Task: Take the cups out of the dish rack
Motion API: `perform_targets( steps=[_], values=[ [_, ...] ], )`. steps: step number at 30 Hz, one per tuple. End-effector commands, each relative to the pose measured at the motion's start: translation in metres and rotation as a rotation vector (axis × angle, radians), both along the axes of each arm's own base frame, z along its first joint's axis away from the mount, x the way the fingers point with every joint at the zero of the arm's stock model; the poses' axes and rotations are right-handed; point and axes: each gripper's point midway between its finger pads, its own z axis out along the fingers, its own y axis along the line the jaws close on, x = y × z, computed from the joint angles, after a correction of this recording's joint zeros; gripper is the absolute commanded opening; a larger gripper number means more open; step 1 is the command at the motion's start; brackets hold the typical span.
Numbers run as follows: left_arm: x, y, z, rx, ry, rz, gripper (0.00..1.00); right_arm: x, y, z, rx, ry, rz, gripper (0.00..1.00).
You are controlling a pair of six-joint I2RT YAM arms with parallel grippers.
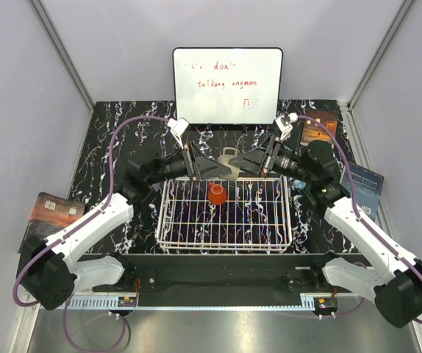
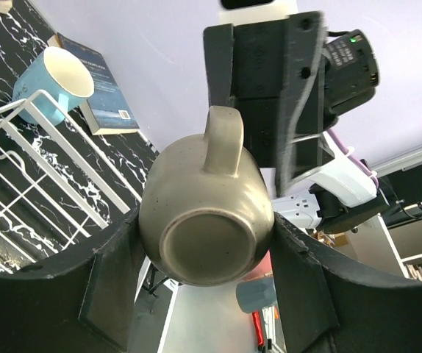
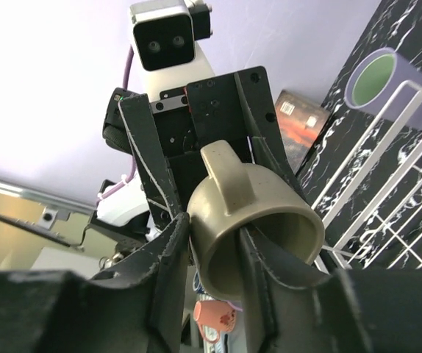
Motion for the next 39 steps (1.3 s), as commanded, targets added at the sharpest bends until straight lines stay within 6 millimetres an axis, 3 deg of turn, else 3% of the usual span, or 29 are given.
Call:
perform_targets(
  steps=[1,7,10,11,14,17,21,22,25,29,32,33,34,35,36,38,39],
  values=[
    [-0.007,-0.001,0.021,-0.069,-0.076,-0.045,0.00,-0.009,0.004,0.021,0.077,-0.050,0.081,0.36],
    [-0.005,-0.005,0.017,-0.066,-0.066,-0.058,0.00,-0.013,0.007,0.022,0.082,-0.055,0.123,0.27],
    [-0.005,-0.006,0.015,-0.063,-0.064,-0.065,0.00,-0.017,0.008,0.022,0.080,-0.058,0.152,0.03],
    [-0.004,-0.006,0.013,-0.054,-0.054,-0.065,0.00,-0.019,0.007,0.023,0.079,-0.061,0.160,0.00],
    [-0.002,-0.007,0.007,-0.015,-0.042,-0.061,0.02,-0.027,0.005,0.028,0.077,-0.084,0.179,0.00],
    [0.005,-0.005,0.000,0.036,-0.027,-0.037,0.20,-0.029,0.003,0.029,0.058,-0.100,0.165,0.00],
    [0.013,-0.003,-0.003,0.071,-0.021,-0.017,0.64,-0.035,-0.004,0.036,0.024,-0.141,0.123,0.00],
    [0.015,-0.003,-0.005,0.078,-0.015,-0.013,0.86,-0.034,-0.005,0.034,0.008,-0.143,0.115,0.00],
    [0.016,-0.003,-0.006,0.089,-0.005,-0.011,0.98,-0.037,-0.007,0.038,-0.001,-0.161,0.107,0.00],
    [0.018,-0.004,-0.007,0.097,0.006,-0.013,0.99,-0.038,-0.010,0.043,-0.005,-0.174,0.089,0.00],
    [0.021,-0.001,-0.014,0.138,0.034,0.014,0.99,-0.023,-0.015,0.044,-0.056,-0.183,-0.015,0.00],
    [0.027,0.001,-0.017,0.161,0.022,0.047,0.99,-0.014,-0.019,0.021,-0.162,-0.152,-0.065,0.00],
    [0.031,0.004,-0.017,0.179,0.016,0.074,0.99,0.005,-0.027,0.015,-0.223,-0.139,-0.177,0.00],
    [0.032,0.010,-0.032,0.244,0.071,0.108,0.99,0.018,-0.033,0.019,-0.276,-0.144,-0.240,0.00],
    [0.044,0.019,-0.037,0.292,0.048,0.197,0.99,0.026,-0.041,-0.002,-0.390,-0.127,-0.278,0.00],
    [0.048,0.033,-0.055,0.382,0.091,0.274,0.99,0.062,-0.057,-0.012,-0.517,-0.106,-0.432,0.00],
    [0.057,0.045,-0.060,0.422,0.088,0.360,0.99,0.070,-0.065,-0.026,-0.606,-0.095,-0.455,0.00]
  ],
)
